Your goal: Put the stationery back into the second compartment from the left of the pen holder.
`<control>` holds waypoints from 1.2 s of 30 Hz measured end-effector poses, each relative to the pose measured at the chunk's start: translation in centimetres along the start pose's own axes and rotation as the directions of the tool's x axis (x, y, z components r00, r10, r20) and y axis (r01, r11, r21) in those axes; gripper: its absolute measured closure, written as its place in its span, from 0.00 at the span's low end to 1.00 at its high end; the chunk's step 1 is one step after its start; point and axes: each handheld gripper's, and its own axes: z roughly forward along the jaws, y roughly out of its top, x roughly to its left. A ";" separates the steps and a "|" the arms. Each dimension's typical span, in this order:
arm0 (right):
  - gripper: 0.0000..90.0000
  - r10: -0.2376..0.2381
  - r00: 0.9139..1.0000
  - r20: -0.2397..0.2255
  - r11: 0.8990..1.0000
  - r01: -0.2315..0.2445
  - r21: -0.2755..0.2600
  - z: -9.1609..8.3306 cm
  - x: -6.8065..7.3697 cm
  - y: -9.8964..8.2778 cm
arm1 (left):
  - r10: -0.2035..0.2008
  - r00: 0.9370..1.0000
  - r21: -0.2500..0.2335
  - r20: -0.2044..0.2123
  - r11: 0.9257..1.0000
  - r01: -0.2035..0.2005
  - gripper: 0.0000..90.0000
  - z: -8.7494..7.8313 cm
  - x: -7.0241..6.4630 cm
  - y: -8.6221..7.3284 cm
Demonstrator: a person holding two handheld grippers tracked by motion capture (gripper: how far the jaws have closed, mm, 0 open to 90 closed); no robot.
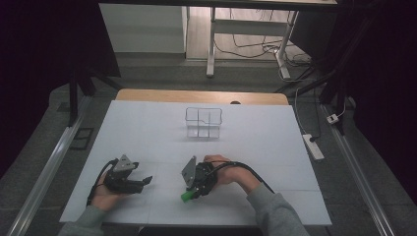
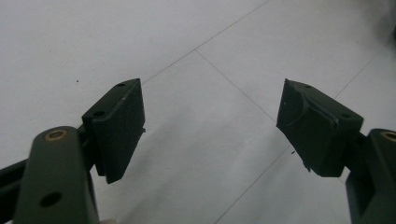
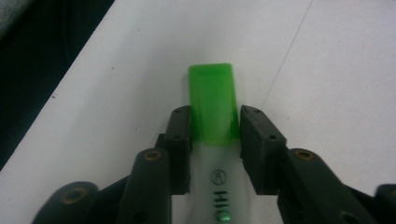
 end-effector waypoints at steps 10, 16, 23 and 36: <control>0.73 0.030 0.998 0.048 0.999 -0.028 -0.023 -0.9 0.1 0.2 | -0.001 1.000 -0.003 -0.002 1.000 0.001 0.26 -0.1 0.1 -0.1; 0.73 0.106 0.986 0.131 0.988 -0.089 -0.130 -2.9 0.0 -0.3 | -0.002 1.000 -0.003 -0.002 1.000 0.002 0.26 -0.1 0.1 -0.1; 0.73 0.191 0.962 0.194 0.961 -0.144 -0.236 -4.7 0.0 -1.0 | -0.001 1.000 -0.002 -0.004 1.000 0.001 0.26 -0.2 0.1 -0.1; 0.73 0.306 0.915 0.264 0.917 -0.209 -0.339 -6.4 -0.1 -2.0 | 0.001 1.000 -0.004 -0.006 1.000 -0.001 0.26 -0.2 0.1 -0.1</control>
